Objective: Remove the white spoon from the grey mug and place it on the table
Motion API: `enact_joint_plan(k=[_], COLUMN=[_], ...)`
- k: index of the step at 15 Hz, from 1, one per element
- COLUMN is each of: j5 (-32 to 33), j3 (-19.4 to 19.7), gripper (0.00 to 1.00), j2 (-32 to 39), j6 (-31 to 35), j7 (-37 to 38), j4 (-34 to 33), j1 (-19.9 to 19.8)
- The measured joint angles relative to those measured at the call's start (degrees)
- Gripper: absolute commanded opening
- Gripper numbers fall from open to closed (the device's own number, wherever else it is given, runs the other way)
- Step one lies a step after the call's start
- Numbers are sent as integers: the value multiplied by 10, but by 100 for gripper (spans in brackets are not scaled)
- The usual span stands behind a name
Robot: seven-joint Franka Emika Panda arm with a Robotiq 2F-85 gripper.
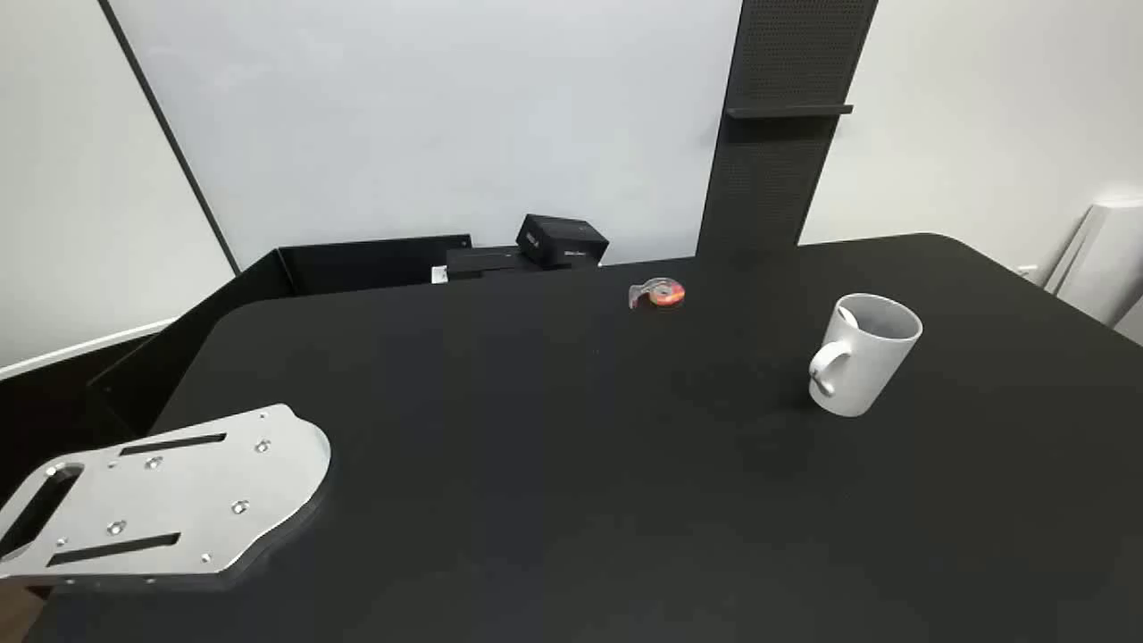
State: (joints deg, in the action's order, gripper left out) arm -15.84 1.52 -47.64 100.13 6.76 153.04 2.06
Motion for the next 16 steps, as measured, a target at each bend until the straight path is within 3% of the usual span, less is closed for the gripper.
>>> enact_joint_plan(k=[12, 16], j5=[0, 15], j3=[0, -3], gripper=[100, 100], j2=[0, 0], j6=[0, 36], j7=[0, -2], j4=[0, -2], j1=[0, -23])
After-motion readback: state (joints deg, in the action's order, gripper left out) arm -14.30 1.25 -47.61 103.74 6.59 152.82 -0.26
